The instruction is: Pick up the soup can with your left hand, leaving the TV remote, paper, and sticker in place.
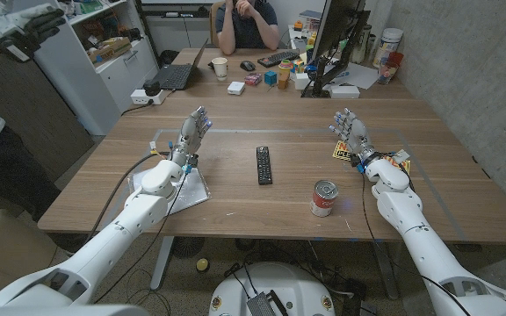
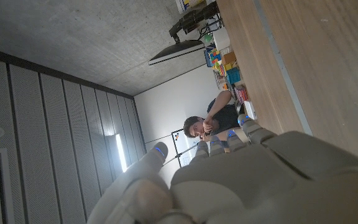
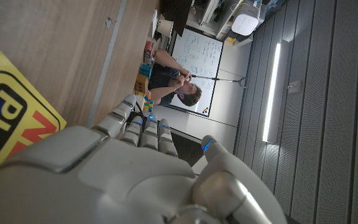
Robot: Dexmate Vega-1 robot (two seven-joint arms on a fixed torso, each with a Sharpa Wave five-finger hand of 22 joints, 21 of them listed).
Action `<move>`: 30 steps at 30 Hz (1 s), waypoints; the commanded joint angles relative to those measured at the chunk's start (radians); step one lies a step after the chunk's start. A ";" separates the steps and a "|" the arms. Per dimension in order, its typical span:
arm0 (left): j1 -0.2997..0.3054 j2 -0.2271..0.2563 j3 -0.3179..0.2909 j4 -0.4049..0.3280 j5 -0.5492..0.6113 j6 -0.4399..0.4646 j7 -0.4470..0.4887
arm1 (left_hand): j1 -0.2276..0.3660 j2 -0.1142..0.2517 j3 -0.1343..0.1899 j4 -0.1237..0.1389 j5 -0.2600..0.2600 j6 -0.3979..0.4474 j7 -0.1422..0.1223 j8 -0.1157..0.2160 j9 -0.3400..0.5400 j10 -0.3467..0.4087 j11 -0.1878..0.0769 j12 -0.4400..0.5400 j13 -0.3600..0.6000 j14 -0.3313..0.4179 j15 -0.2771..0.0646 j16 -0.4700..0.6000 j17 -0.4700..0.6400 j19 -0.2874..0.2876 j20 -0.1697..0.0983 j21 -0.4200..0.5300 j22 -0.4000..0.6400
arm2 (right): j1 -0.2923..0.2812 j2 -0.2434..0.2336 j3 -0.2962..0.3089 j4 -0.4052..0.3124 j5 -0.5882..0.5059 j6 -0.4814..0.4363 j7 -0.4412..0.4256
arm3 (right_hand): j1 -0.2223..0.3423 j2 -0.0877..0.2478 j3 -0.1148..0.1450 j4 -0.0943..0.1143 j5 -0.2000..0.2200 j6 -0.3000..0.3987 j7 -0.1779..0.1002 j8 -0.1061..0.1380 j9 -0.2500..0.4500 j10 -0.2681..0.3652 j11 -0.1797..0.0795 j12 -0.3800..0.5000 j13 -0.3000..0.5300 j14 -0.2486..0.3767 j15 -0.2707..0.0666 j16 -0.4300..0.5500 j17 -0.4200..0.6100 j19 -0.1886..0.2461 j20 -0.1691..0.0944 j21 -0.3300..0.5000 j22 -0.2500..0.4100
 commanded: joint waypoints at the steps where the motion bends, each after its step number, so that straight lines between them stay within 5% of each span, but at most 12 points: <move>1: -0.008 0.132 0.030 -0.291 0.432 0.015 0.227 | 0.055 0.007 0.013 -0.072 -0.019 0.058 -0.070 0.002 0.003 0.061 -0.021 0.005 0.003 0.071 0.001 0.008 0.000 0.065 0.063 0.013 0.002 | 0.011 0.003 -0.004 0.022 0.002 0.016 0.014 | 0.000 0.045 -0.003 -0.001 0.009 0.007 -0.003 0.008 0.006 0.009 -0.003 0.004 0.005 0.001 -0.001 0.005 0.004 0.010 -0.010 0.003 0.002; 10: -0.037 0.186 0.036 -0.491 0.699 0.143 0.246 | 0.089 -0.035 0.005 -0.128 -0.026 0.023 -0.093 -0.015 0.004 0.046 -0.026 -0.012 0.005 0.077 -0.013 0.000 0.003 0.080 0.033 0.006 0.002 | 0.009 -0.002 -0.002 0.027 -0.001 0.026 0.016 | 0.000 0.044 -0.004 -0.001 0.009 0.008 -0.004 0.008 0.006 0.010 -0.001 0.004 0.005 0.002 -0.001 0.005 0.004 0.010 -0.010 0.003 0.002; 30: -0.095 0.203 0.044 -0.623 0.863 0.152 0.149 | 0.162 -0.142 -0.037 -0.224 0.007 0.018 -0.095 -0.010 0.007 -0.006 -0.044 -0.033 0.007 0.054 -0.049 -0.010 0.009 0.147 0.032 0.004 0.000 | 0.045 0.008 0.002 0.108 0.009 0.059 0.050 | 0.000 0.044 -0.006 -0.001 0.010 0.014 -0.003 0.009 0.006 0.014 0.000 0.004 0.005 0.005 -0.002 0.005 0.004 0.011 -0.011 0.003 0.002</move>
